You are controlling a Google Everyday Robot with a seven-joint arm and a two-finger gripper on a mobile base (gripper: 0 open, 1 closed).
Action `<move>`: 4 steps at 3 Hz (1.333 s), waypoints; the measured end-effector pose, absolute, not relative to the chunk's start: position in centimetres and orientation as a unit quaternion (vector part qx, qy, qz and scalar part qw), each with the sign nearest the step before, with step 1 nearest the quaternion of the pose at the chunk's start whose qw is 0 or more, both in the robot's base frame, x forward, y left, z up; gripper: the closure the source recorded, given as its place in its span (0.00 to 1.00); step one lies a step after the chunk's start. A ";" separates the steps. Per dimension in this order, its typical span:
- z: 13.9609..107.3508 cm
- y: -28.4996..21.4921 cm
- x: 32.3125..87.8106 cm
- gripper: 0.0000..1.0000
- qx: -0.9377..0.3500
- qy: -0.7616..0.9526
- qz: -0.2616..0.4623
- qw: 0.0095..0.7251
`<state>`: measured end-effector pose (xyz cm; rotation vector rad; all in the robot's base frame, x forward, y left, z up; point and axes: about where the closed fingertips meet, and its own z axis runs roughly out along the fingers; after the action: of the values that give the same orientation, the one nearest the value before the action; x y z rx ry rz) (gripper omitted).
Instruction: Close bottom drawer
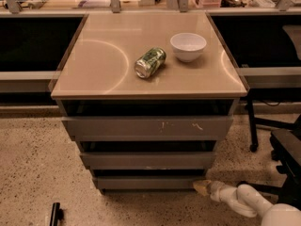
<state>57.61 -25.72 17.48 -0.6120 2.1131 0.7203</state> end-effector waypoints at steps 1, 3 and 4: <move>17.5 -25.8 57.4 1.00 -0.242 0.836 0.285 0.402; 17.0 -24.0 50.5 0.81 -0.219 0.844 0.355 0.338; 17.0 -24.1 50.6 0.58 -0.219 0.844 0.354 0.339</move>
Offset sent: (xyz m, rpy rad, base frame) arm -0.1805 -0.0002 0.0092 0.2306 0.4020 0.0908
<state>50.56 -24.06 16.99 -0.5704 2.1971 0.9217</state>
